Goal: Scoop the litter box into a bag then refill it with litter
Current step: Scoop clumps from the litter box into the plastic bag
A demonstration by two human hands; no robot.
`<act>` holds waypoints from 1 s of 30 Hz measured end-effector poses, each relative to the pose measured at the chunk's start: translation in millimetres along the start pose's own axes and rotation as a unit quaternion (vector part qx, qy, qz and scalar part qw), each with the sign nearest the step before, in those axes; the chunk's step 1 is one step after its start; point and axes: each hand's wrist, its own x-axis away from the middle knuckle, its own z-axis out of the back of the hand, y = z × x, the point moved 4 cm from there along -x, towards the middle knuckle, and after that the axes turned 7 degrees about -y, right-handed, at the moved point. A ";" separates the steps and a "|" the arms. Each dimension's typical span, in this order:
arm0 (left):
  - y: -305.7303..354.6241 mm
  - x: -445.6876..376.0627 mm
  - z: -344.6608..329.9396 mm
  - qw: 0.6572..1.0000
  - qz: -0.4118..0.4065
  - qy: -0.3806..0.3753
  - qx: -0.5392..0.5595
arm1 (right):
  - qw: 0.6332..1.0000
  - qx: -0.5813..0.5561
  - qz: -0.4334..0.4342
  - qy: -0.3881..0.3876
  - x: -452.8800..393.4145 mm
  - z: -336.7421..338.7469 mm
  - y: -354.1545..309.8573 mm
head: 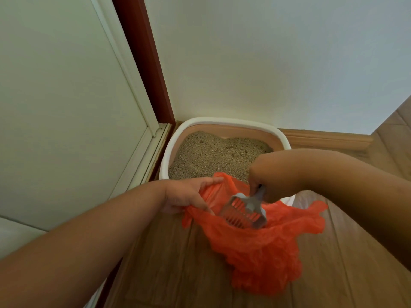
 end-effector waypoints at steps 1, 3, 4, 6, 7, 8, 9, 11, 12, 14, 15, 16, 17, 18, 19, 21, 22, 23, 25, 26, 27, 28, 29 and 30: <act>-0.5 -0.4 0.7 1.000 0.005 0.007 -0.001 | 1.000 -0.011 -0.001 -0.002 1.1 1.6 2.8; 0.3 -0.4 1.4 0.999 0.006 0.048 -0.026 | 0.998 -0.059 -0.012 0.021 5.4 8.7 12.3; 1.1 0.3 3.0 0.997 0.003 0.072 -0.033 | 0.994 -0.096 -0.028 0.039 7.8 12.0 21.1; 0.7 1.9 8.5 0.993 -0.004 0.113 -0.031 | 0.980 -0.180 -0.064 0.055 13.9 14.4 43.3; -1.1 2.3 12.2 0.991 -0.001 0.130 -0.029 | 0.969 -0.229 -0.079 0.059 17.0 12.7 56.0; -3.4 3.2 15.5 0.989 0.004 0.143 -0.027 | 0.949 -0.293 -0.098 0.064 20.4 8.9 68.9; -6.9 2.8 18.6 0.988 0.013 0.154 -0.022 | 0.918 -0.372 -0.116 0.072 22.0 2.8 80.1; -12.5 2.4 20.0 0.987 0.024 0.157 -0.016 | 0.830 -0.525 -0.154 0.111 20.0 -16.0 96.9; -14.9 2.1 19.5 0.987 0.027 0.156 -0.017 | 0.779 -0.588 -0.170 0.137 16.1 -27.3 100.4; -16.9 1.2 18.3 0.986 0.034 0.158 -0.025 | 0.679 -0.685 -0.190 0.182 1.1 -52.8 98.0; -17.8 -0.4 18.6 0.986 0.036 0.160 -0.032 | 0.636 -0.721 -0.196 0.195 -8.4 -66.0 92.7; -17.8 -1.7 19.1 0.985 0.037 0.161 -0.038 | 0.602 -0.745 -0.204 0.203 -18.7 -79.1 86.2; -17.6 -3.7 19.9 0.985 0.038 0.164 -0.045 | 0.578 -0.760 -0.217 0.205 -29.1 -92.4 79.3; -16.6 -5.3 20.3 0.984 0.036 0.169 -0.055 | 0.563 -0.766 -0.232 0.206 -38.4 -104.7 73.1; -15.5 -6.8 20.8 0.982 0.033 0.175 -0.065 | 0.559 -0.763 -0.248 0.207 -46.4 -115.4 68.1; -14.0 -9.4 21.6 0.978 0.028 0.186 -0.091 | 0.599 -0.720 -0.277 0.214 -56.5 -128.9 65.1; -14.0 -10.3 22.2 0.975 0.027 0.192 -0.106 | 0.639 -0.677 -0.294 0.216 -57.8 -130.4 66.9; -14.1 -11.2 22.9 0.972 0.026 0.198 -0.122 | 0.683 -0.625 -0.312 0.214 -57.5 -130.3 70.9; -15.1 -12.8 24.4 0.965 0.025 0.206 -0.159 | 0.763 -0.514 -0.346 0.182 -54.6 -126.8 81.9; -15.6 -13.9 25.0 0.962 0.026 0.207 -0.178 | 0.791 -0.469 -0.359 0.159 -52.2 -124.2 87.8; -16.2 -14.6 25.7 0.958 0.028 0.208 -0.196 | 0.810 -0.434 -0.370 0.137 -49.3 -121.9 94.9; -17.0 -15.1 26.4 0.955 0.031 0.208 -0.211 | 0.824 -0.403 -0.380 0.117 -44.8 -118.7 101.8; -18.0 -15.8 27.3 0.952 0.033 0.209 -0.222 | 0.836 -0.374 -0.388 0.106 -40.1 -114.9 109.6; -19.7 -16.5 28.2 0.949 0.035 0.211 -0.231 | 0.842 -0.351 -0.397 0.100 -34.1 -110.4 116.4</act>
